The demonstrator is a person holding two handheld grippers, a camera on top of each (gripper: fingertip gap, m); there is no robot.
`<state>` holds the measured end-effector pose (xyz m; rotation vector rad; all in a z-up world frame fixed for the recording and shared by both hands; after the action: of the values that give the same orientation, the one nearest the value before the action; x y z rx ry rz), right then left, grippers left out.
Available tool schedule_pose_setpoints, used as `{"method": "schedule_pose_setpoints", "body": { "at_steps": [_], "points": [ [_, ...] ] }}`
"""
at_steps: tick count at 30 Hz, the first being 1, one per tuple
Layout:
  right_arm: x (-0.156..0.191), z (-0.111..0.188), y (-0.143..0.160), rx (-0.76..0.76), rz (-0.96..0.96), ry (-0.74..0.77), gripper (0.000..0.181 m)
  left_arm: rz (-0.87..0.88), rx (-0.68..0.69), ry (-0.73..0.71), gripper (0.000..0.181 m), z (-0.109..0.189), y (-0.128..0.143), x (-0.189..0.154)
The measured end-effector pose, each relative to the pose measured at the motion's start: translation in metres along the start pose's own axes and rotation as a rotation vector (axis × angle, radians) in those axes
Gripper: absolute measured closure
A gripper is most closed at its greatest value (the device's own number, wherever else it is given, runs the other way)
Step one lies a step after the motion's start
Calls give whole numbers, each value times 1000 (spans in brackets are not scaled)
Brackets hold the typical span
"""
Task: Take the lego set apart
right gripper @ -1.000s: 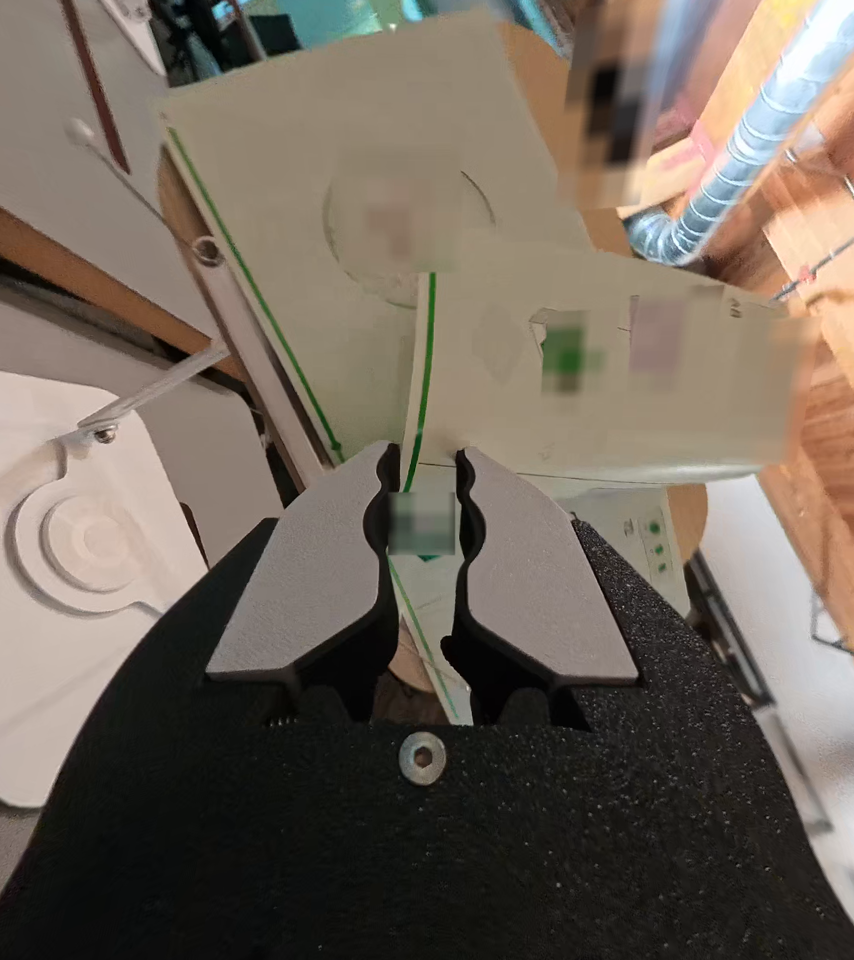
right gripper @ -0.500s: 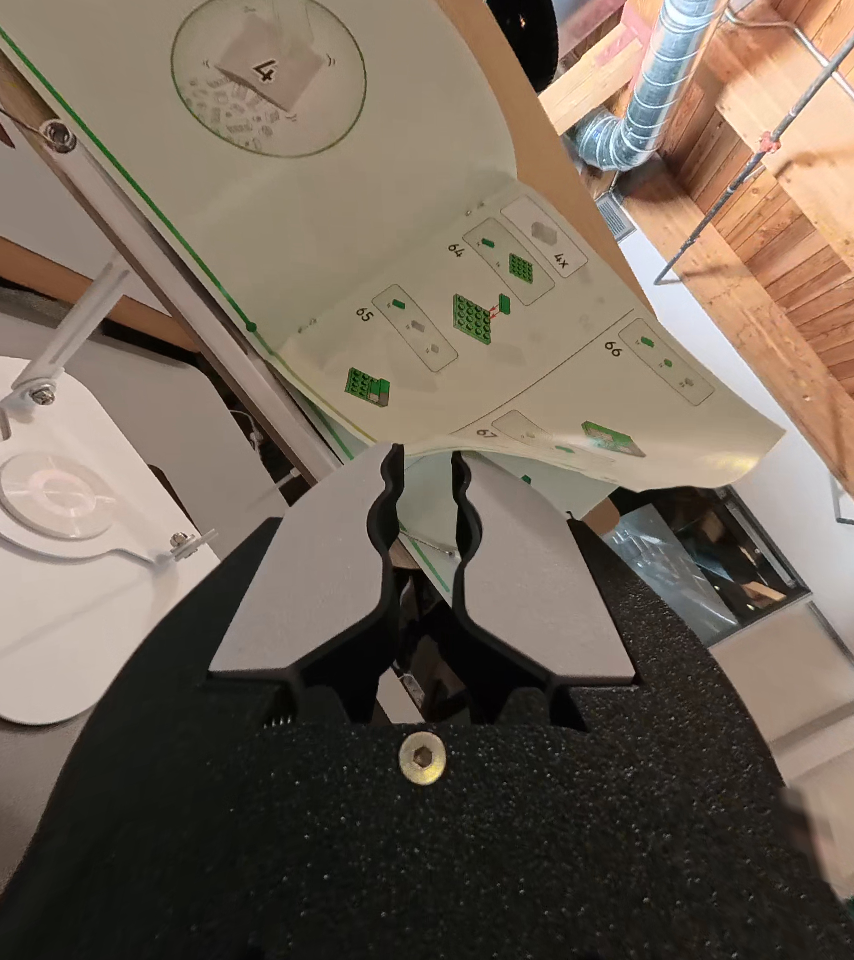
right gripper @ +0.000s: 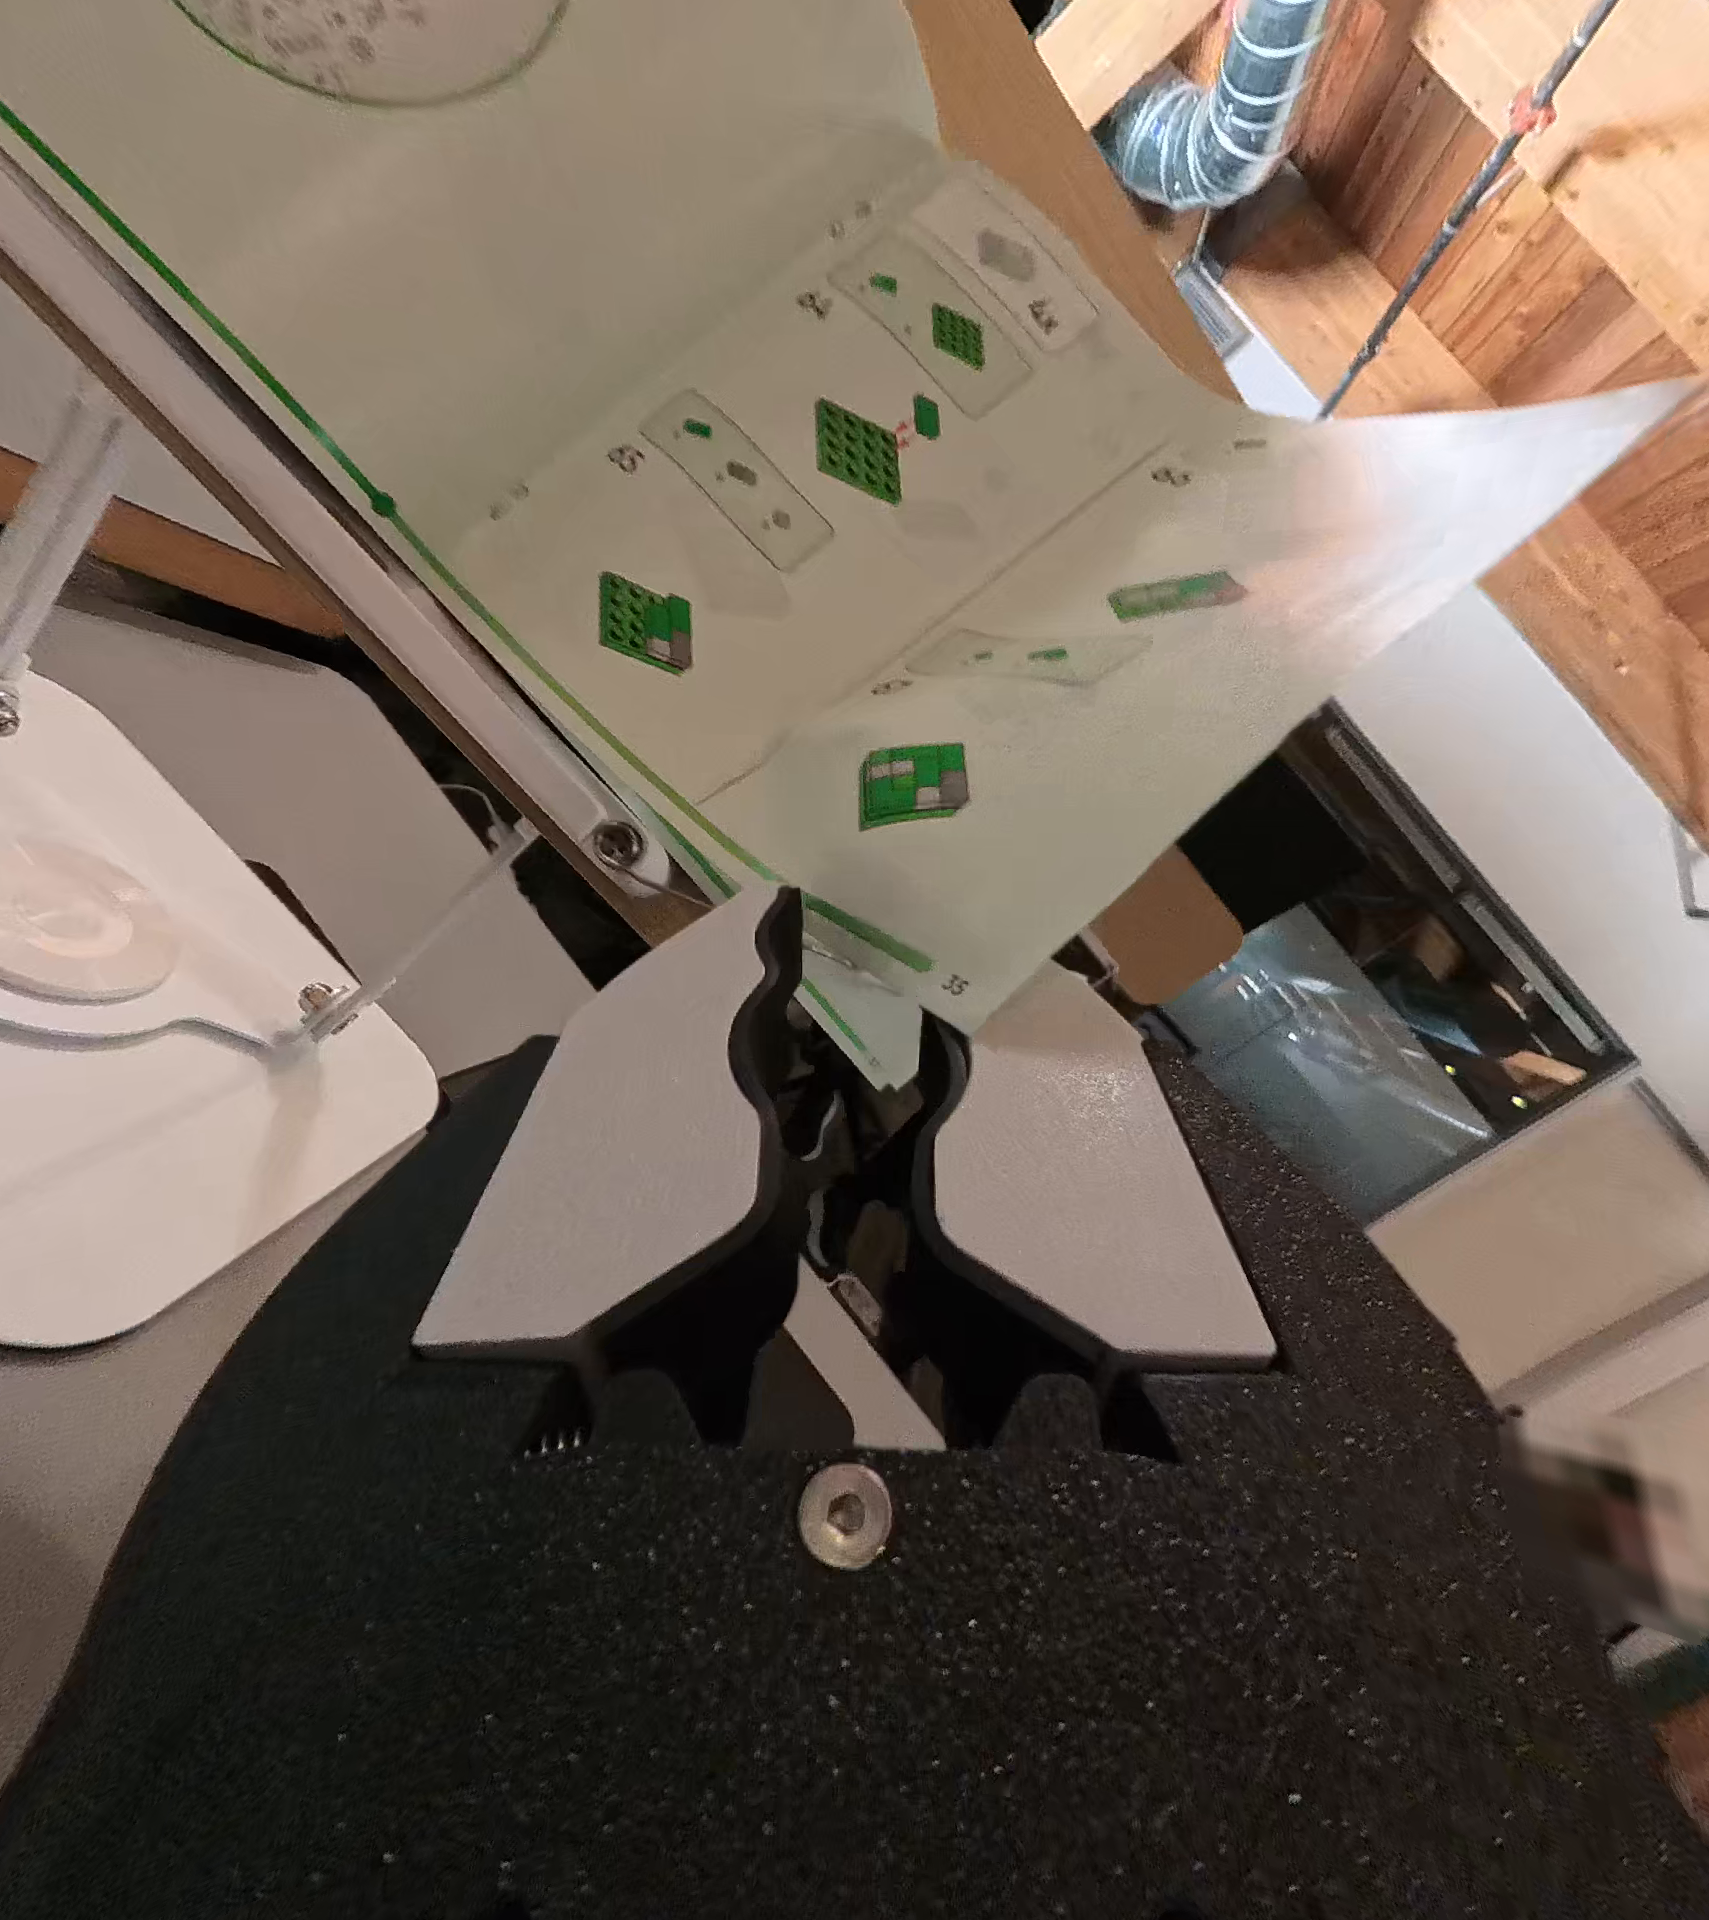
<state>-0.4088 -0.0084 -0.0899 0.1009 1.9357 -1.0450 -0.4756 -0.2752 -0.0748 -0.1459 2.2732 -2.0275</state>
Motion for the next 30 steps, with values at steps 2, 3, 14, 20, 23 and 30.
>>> {"method": "schedule_pose_setpoints", "body": {
  "at_steps": [2,3,14,20,23,30],
  "points": [
    [-5,0,7,21,-36,5,162,1,-5,4,181,0,-1,-1],
    [-8,0,10,31,-53,10,161,-1,-3,7,181,-1,-1,-2],
    [-32,-12,48,153,-199,24,163,-10,20,27,181,-4,2,-7],
    [-39,-21,57,182,-201,27,164,-12,23,31,181,-4,2,-8],
    [-41,-20,54,159,-171,35,172,-12,29,33,181,-5,3,-8],
    [-40,-11,60,163,-145,21,174,-14,38,42,181,-6,5,-9]
  ]
}}
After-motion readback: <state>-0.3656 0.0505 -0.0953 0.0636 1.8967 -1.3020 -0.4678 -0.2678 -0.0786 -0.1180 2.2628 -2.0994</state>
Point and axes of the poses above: each gripper's, where its closed fingertips meet, z back along the fingers, y out of its underside, x = y × z across the jaws, the point moved 3 cm from there along z, back along the fingers, and after that the axes turned 5 degrees about y, right-handed, at the moved point
